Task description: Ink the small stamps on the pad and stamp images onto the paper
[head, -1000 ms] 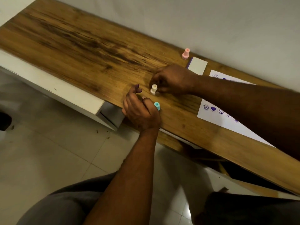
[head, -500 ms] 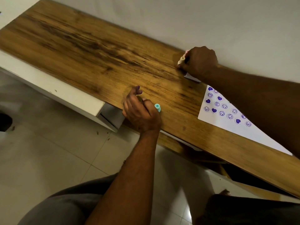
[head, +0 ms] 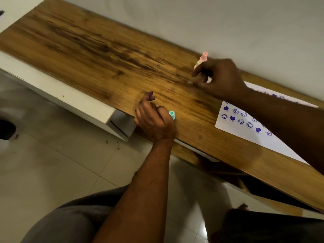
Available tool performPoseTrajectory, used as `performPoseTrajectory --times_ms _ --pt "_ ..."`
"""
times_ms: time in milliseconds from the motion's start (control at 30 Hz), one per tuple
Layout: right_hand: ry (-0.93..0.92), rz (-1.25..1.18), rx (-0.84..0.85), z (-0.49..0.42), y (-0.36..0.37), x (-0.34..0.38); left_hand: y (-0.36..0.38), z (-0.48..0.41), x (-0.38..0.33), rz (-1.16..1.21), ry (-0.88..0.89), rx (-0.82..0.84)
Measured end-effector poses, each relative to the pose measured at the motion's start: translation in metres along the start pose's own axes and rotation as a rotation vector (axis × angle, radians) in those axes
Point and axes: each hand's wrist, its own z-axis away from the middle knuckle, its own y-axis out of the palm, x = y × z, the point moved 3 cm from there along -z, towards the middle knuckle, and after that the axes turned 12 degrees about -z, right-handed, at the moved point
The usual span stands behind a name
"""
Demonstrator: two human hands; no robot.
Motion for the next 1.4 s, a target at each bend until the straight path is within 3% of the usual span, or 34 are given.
performPoseTrajectory --times_ms 67,133,433,500,667,767,1400 --pt "-0.124 -0.077 0.253 0.021 0.015 0.017 0.000 0.000 0.001 -0.005 0.005 -0.006" --pt "-0.179 -0.044 0.392 0.033 0.031 0.025 0.000 0.001 0.001 -0.004 0.008 -0.006" --pt "-0.243 -0.019 0.494 0.028 0.072 0.030 0.003 -0.001 0.005 0.021 0.014 -0.028" --pt "-0.226 -0.015 0.464 0.023 0.073 0.026 0.004 -0.001 0.006 0.022 0.016 -0.034" --pt "-0.048 0.220 0.142 -0.012 0.057 0.000 0.004 0.000 0.007 0.038 0.016 -0.042" --pt "0.051 0.326 0.044 -0.030 0.045 -0.015 0.005 -0.001 0.007 0.040 0.014 -0.038" --pt "0.191 0.333 -0.018 -0.034 0.032 -0.038 0.002 -0.001 0.002 0.009 0.023 -0.037"
